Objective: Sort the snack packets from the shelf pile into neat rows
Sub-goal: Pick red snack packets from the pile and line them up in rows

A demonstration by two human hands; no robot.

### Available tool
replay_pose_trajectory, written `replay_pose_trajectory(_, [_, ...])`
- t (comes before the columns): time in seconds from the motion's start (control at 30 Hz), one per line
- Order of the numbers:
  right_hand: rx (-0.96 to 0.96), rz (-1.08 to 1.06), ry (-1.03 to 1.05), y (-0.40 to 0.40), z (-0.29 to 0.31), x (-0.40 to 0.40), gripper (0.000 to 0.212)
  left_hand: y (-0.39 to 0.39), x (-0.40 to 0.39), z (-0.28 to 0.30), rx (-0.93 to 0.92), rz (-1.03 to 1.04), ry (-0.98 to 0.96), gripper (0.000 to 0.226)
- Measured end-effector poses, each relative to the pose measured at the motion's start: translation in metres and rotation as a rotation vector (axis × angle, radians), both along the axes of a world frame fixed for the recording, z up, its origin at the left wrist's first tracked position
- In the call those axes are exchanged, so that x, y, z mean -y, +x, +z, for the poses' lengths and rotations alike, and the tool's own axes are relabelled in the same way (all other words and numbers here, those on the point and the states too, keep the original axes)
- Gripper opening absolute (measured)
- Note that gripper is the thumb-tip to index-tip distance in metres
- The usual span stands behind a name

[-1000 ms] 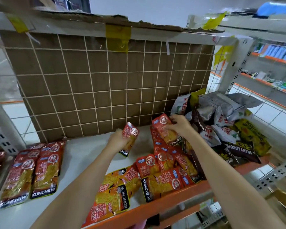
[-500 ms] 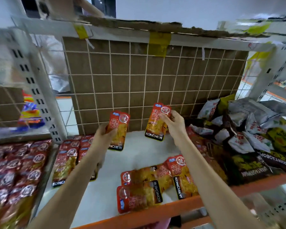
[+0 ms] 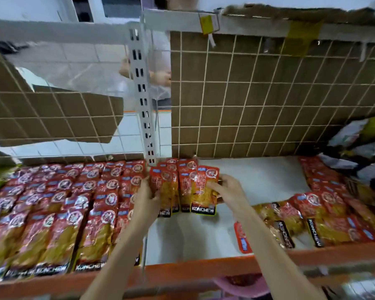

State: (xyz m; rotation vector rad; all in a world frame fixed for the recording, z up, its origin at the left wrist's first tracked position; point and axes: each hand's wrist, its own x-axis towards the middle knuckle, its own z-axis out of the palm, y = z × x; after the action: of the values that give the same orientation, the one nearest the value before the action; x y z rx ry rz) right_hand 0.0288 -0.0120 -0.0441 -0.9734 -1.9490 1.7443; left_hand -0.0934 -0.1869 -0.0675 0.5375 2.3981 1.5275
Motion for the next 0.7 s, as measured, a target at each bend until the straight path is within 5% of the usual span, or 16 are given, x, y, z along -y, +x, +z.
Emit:
replay_pose_trajectory(0.17, [0.081,-0.011,0.111,-0.010,-0.020,0.028,0.028,0.031,-0.008,0.006,-0.112,-0.103,0.032,0.062])
replay_pose_trajectory(0.47, [0.239,0.071,0.485,-0.009,-0.027,0.041,0.027,0.049,-0.007,-0.010,-0.112,0.010,-0.231,0.058])
replay_pose_trajectory(0.7, [0.307,0.158,0.480,-0.010,-0.030,0.039,0.036,0.050,-0.004,-0.014,-0.230,-0.011,-0.413,0.059])
